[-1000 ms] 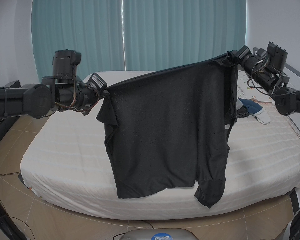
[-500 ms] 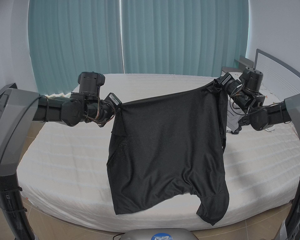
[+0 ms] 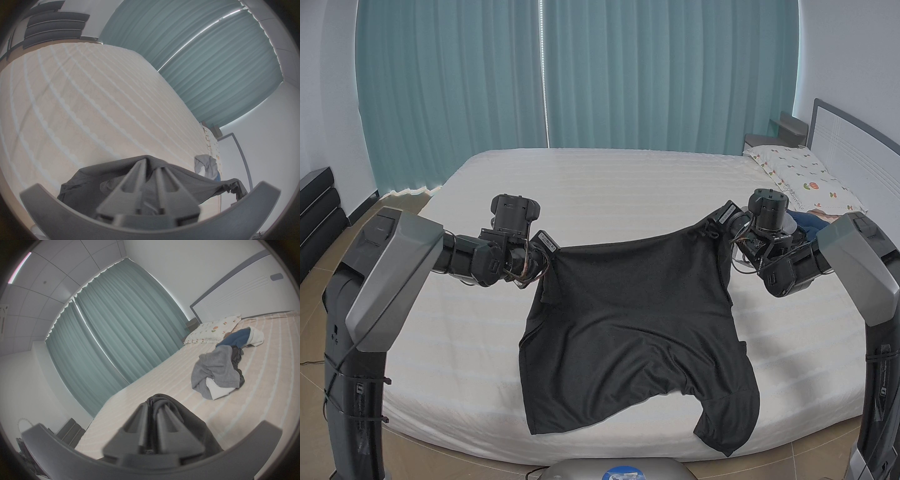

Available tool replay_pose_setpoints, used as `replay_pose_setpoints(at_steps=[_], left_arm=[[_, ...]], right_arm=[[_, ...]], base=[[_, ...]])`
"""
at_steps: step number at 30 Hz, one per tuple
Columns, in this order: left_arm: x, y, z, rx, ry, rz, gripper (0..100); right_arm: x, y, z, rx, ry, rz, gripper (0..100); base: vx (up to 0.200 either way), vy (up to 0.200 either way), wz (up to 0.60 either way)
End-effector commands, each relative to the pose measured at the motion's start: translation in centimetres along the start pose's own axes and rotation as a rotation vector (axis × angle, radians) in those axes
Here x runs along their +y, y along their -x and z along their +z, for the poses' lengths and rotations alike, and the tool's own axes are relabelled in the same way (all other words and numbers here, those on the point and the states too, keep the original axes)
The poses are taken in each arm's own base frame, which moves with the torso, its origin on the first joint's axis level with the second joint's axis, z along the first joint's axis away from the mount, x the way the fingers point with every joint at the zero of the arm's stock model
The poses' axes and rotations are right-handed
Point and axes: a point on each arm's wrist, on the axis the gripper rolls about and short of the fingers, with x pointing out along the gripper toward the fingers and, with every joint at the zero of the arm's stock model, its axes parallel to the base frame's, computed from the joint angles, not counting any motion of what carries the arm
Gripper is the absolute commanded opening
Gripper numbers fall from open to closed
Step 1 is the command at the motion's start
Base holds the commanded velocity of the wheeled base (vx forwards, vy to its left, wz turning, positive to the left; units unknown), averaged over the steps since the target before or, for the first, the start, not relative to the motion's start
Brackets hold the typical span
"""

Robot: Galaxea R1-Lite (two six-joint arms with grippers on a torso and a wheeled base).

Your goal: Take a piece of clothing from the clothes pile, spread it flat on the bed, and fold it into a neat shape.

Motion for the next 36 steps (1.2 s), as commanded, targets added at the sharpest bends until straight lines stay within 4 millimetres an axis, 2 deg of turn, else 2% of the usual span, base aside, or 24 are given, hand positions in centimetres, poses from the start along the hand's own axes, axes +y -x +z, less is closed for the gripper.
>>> replay_pose_setpoints(at_steps=[1,2,4,7,11,13,15,17,19,20,21,24,29,36], left_arm=[[2.0,-3.4,-1.6,0.001,0.002,0.066,100],[2.6,-4.2,-2.1,-0.007,-0.001,0.095,100],[3.3,-4.7,-2.5,-0.008,-0.004,0.122,100],[4.0,-5.0,-2.6,-0.007,-0.006,0.151,100],[5.5,-4.6,-2.2,0.034,-0.005,0.255,100],[5.7,-4.1,-1.7,0.051,0.0,0.279,100],[5.5,-3.2,-0.8,0.069,0.01,0.278,100],[5.6,-2.5,-0.8,0.109,0.016,0.264,100],[5.6,-2.1,-0.8,0.123,0.016,0.258,100],[5.9,-0.9,-1.3,0.188,0.0,0.244,100],[5.9,-0.9,-1.3,0.191,-0.001,0.242,100],[6.0,0.8,-1.9,0.23,-0.008,0.247,100],[6.6,3.1,-2.6,0.241,0.001,0.253,100],[7.2,5.2,-3.7,0.223,0.073,0.223,100]], right_arm=[[-2.4,-1.3,-3.4,0.058,0.024,-0.048,100],[-3.2,-1.6,-4.6,0.08,0.038,-0.068,100],[-4.1,-1.7,-5.6,0.107,0.058,-0.09,100],[-4.9,-1.7,-6.0,0.121,0.075,-0.108,100],[-6.4,-1.3,-4.5,0.123,0.085,-0.143,100],[-6.8,-0.8,-3.5,0.125,0.082,-0.152,100],[-7.4,0.4,-3.1,0.174,0.078,-0.142,100],[-7.8,1.9,-3.1,0.228,0.068,-0.13,100],[-8.0,2.3,-3.0,0.243,0.065,-0.13,100],[-7.8,4.6,-2.7,0.296,0.022,-0.126,100],[-7.7,4.7,-2.7,0.297,0.018,-0.124,100],[-7.0,7.5,-2.0,0.345,-0.122,-0.124,100],[-7.8,10.4,-2.4,0.396,-0.197,-0.184,100],[-8.6,11.9,-3.0,0.419,-0.348,-0.145,100]], base=[[0.0,0.0,0.0],[0.0,0.0,0.0],[0.0,0.0,0.0],[0.0,0.0,0.0],[0.0,0.0,0.0],[0.0,0.0,0.0],[0.0,0.0,0.0],[0.0,0.0,0.0],[0.0,0.0,0.0],[0.0,0.0,0.0],[0.0,0.0,0.0],[0.0,0.0,0.0],[0.0,0.0,0.0],[0.0,0.0,0.0]])
